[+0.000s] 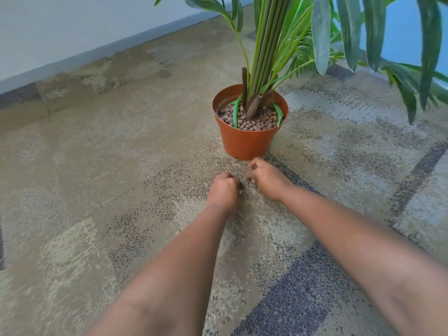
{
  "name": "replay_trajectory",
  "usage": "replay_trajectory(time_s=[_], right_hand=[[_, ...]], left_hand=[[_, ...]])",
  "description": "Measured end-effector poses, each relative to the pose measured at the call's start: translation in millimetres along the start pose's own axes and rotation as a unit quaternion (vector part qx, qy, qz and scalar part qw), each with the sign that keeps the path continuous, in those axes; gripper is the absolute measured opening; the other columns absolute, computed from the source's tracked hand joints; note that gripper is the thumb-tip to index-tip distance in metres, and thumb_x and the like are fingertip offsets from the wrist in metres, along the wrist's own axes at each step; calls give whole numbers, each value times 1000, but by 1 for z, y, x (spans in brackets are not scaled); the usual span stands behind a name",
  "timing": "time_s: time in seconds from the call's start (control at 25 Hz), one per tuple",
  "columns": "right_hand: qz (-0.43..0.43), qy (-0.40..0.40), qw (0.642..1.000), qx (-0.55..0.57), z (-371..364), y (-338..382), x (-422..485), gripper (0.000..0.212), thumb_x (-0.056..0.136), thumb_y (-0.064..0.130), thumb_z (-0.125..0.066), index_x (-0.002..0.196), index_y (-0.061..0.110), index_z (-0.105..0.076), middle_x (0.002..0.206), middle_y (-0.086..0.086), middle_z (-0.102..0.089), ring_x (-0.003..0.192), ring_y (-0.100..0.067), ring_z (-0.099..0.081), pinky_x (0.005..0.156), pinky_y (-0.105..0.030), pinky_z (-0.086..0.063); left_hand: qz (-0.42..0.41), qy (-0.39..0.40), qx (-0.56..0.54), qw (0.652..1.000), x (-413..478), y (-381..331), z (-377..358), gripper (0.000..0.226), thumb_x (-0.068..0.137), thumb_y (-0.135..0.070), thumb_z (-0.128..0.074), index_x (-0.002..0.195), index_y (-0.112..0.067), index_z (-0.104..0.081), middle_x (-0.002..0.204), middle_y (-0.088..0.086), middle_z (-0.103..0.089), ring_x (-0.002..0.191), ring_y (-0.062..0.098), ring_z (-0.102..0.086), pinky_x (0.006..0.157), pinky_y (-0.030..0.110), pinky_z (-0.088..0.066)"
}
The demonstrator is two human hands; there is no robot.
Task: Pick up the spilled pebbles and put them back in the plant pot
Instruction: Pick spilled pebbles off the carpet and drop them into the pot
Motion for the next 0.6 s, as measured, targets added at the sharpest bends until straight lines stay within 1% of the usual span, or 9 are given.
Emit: replay_trajectory(time_s=[0.08, 0.2, 0.28, 0.32, 0.36, 0.44, 0.48, 0.52, 0.6], right_hand=[[32, -1, 996, -89, -1, 11, 2, 7, 92, 27, -46, 89, 28, -52, 92, 2, -61, 68, -18, -57, 53, -37, -42], [31, 5, 990, -134, -2, 18, 4, 17, 90, 37, -38, 96, 25, -49, 97, -1, -59, 78, -25, -58, 54, -34, -40], [15, 26, 991, -134, 0, 21, 7, 30, 92, 26, -38, 115, 21, -55, 106, 1, -56, 93, -28, -59, 62, -36, -44], [-11, 39, 994, -101, 1, 20, 7, 31, 93, 17, -41, 117, 12, -59, 108, -2, -59, 95, -30, -60, 68, -37, -47], [-40, 49, 996, -67, 1, 19, 6, 25, 93, 6, -46, 111, 4, -63, 108, -8, -63, 90, -30, -61, 70, -37, -49], [-64, 52, 996, -15, 0, 19, -3, 14, 91, -7, -53, 93, 0, -66, 101, -15, -66, 76, -22, -59, 69, -30, -53], [-74, 46, 996, 14, 0, 15, -6, 15, 92, -6, -52, 86, 2, -64, 99, -14, -66, 74, -17, -59, 68, -26, -54], [-65, 56, 996, -4, -1, 11, -9, 18, 93, -4, -51, 83, 5, -63, 99, -13, -66, 75, -16, -62, 68, -26, -56], [-69, 53, 996, -13, 11, -3, -18, 15, 95, 1, -55, 89, 8, -67, 101, -10, -70, 82, -17, -69, 75, -30, -60]], left_hand=[[7, 10, 28, 1000, 3, -2, -4, 23, 87, -18, -70, 107, -8, -74, 104, 8, -59, 88, 21, -57, 84, 35, -55], [15, 16, 41, 999, 5, -5, -7, 21, 88, -16, -69, 104, -4, -74, 104, 9, -59, 81, 22, -56, 83, 35, -55], [18, 17, 30, 999, 5, -4, -4, 16, 87, -12, -70, 100, -4, -74, 108, 10, -61, 83, 22, -59, 84, 33, -55], [24, 9, 24, 999, 5, -3, 0, 12, 86, -9, -71, 96, -4, -75, 111, 12, -62, 85, 24, -61, 82, 33, -55], [36, -10, 9, 999, 5, 1, 7, 8, 85, -7, -71, 93, -4, -75, 112, 14, -63, 86, 26, -62, 79, 32, -54], [79, -68, -44, 994, 4, 12, 29, 14, 86, -4, -70, 99, -3, -75, 111, 16, -64, 87, 26, -61, 75, 28, -51], [100, -100, -72, 987, 4, 17, 43, 18, 87, -4, -68, 104, -3, -74, 110, 15, -65, 89, 26, -61, 79, 26, -50], [114, -131, -99, 980, 5, 21, 59, 19, 88, -5, -67, 107, -5, -73, 110, 14, -65, 93, 26, -62, 84, 28, -51], [120, -190, -147, 963, 13, 23, 94, 18, 89, -10, -67, 105, -9, -74, 104, 9, -66, 93, 24, -62, 88, 35, -54]])
Point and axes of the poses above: each hand's wrist, its own x-axis towards the middle knuckle, its own z-axis out of the back of the hand, y = z × x, the point moved 9 cm from there along x, towards the middle knuckle
